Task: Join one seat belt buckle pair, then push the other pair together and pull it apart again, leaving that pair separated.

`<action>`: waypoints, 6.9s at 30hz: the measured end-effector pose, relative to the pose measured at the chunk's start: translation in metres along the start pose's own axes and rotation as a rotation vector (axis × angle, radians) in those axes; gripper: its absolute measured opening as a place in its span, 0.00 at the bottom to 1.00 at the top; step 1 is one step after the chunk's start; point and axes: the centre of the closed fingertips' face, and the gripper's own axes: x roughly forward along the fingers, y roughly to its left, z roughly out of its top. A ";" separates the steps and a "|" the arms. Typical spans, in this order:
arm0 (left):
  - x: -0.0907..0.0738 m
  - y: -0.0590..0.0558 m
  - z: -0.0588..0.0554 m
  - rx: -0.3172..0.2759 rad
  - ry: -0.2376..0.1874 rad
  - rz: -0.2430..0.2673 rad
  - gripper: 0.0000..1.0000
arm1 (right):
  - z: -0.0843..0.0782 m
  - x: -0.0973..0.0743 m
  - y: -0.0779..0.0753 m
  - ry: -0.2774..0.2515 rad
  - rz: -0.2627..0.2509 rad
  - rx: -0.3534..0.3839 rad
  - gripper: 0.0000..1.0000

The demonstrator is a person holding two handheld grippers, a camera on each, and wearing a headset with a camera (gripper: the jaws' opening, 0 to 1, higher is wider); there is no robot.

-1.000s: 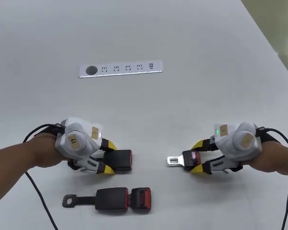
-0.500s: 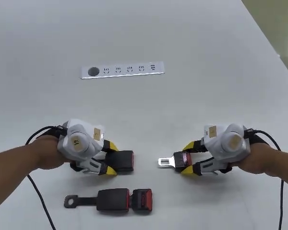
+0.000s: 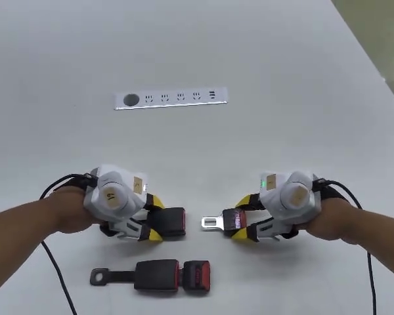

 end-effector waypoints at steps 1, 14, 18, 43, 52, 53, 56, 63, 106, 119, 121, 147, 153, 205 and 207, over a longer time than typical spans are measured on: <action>0.000 0.000 0.000 -0.002 0.000 0.000 0.34 | 0.002 0.002 0.000 -0.003 0.001 -0.002 0.33; 0.001 -0.001 -0.001 0.009 0.013 0.000 0.33 | 0.026 0.019 0.005 -0.022 0.015 -0.019 0.33; 0.001 0.000 -0.001 0.015 0.020 -0.004 0.33 | 0.030 0.022 0.007 -0.027 0.017 -0.020 0.33; 0.001 -0.006 0.002 0.018 0.018 -0.006 0.33 | 0.047 0.039 0.013 -0.052 -0.015 -0.018 0.32; 0.001 -0.007 0.001 0.018 0.025 -0.006 0.33 | 0.045 0.040 0.012 -0.033 -0.017 -0.025 0.32; 0.001 -0.008 0.001 0.019 0.026 -0.006 0.33 | 0.045 0.040 0.012 -0.032 -0.018 -0.026 0.32; 0.002 -0.006 0.000 0.017 0.027 -0.005 0.33 | 0.045 0.040 0.013 -0.027 -0.025 -0.033 0.32; 0.002 -0.005 -0.001 0.013 0.023 -0.003 0.33 | 0.045 0.041 0.012 -0.026 -0.027 -0.034 0.32; 0.002 -0.002 -0.001 -0.009 0.064 0.020 0.34 | 0.032 0.032 0.007 -0.073 -0.039 -0.019 0.33; 0.003 -0.003 -0.001 -0.007 0.072 0.016 0.34 | 0.011 0.013 0.003 -0.083 -0.040 -0.012 0.33; 0.003 -0.003 -0.001 -0.008 0.071 0.015 0.34 | 0.007 0.011 0.001 -0.084 -0.041 -0.009 0.33; 0.001 -0.004 0.000 -0.004 0.063 0.007 0.34 | -0.034 -0.029 -0.009 -0.080 -0.056 0.014 0.34; 0.001 -0.005 0.002 -0.005 0.058 0.007 0.34 | -0.039 -0.035 -0.007 -0.076 -0.055 0.016 0.34; -0.044 0.016 0.008 -0.493 -0.161 0.358 0.89 | -0.013 -0.055 -0.014 -0.241 -0.437 0.318 0.81; -0.051 0.017 0.011 -0.540 -0.196 0.388 0.92 | -0.012 -0.057 -0.016 -0.246 -0.479 0.327 0.82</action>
